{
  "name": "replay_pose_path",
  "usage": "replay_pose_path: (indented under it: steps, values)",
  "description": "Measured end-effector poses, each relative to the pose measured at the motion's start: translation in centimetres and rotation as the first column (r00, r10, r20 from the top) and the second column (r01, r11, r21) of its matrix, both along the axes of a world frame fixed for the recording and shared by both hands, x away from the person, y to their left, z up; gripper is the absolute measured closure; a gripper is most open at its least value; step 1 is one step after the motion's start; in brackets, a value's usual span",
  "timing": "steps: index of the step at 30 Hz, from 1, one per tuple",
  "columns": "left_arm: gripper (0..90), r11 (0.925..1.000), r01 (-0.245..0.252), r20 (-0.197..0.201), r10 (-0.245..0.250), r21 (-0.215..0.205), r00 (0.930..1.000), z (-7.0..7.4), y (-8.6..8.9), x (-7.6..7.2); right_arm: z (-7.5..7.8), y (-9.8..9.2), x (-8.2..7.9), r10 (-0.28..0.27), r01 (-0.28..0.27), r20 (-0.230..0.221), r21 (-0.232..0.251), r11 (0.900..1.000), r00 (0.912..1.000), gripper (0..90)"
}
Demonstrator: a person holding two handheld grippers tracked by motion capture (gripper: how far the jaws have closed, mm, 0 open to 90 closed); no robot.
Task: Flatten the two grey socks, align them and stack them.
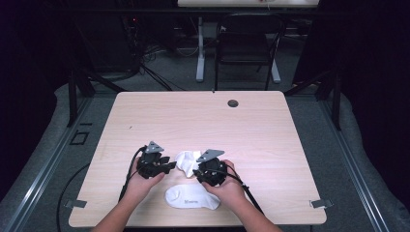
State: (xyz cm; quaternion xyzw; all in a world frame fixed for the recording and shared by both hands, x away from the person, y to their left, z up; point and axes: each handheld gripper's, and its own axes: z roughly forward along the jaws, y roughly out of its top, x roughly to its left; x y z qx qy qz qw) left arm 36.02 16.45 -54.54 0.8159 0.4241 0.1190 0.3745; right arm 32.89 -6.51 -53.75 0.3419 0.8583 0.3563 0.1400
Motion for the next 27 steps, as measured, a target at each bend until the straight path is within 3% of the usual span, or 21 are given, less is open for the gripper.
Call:
replay_pose_path:
  steps: [4, 14, 17, 27]
  values:
    - [63.0, 0.9999, -0.014, -0.006, 0.014, -0.001, 0.9999, -0.2, -0.3, 0.7, -0.1, 0.6, 0.4, -0.005, 0.005, 0.009, 0.015, 1.000, 0.9999, 70.6]
    - [65.3, 0.9992, -0.040, -0.027, 0.040, 0.006, 0.9988, -1.4, -0.9, 1.8, -1.3, 1.9, 1.3, -0.009, 0.009, 0.010, -0.001, 1.000, 0.9999, 72.1]
    - [66.9, 0.9991, -0.041, -0.023, 0.041, 0.000, 0.9989, -1.5, -1.0, 1.9, -1.5, 2.3, 1.4, 0.000, 0.000, -0.001, -0.009, 1.000, 1.0000, 71.2]
    - [70.0, 0.9993, -0.036, -0.032, 0.036, 0.013, 0.9988, -2.0, -1.4, 2.1, -2.4, 3.5, 2.0, -0.013, 0.015, -0.040, 0.034, 0.999, 0.9991, 64.6]
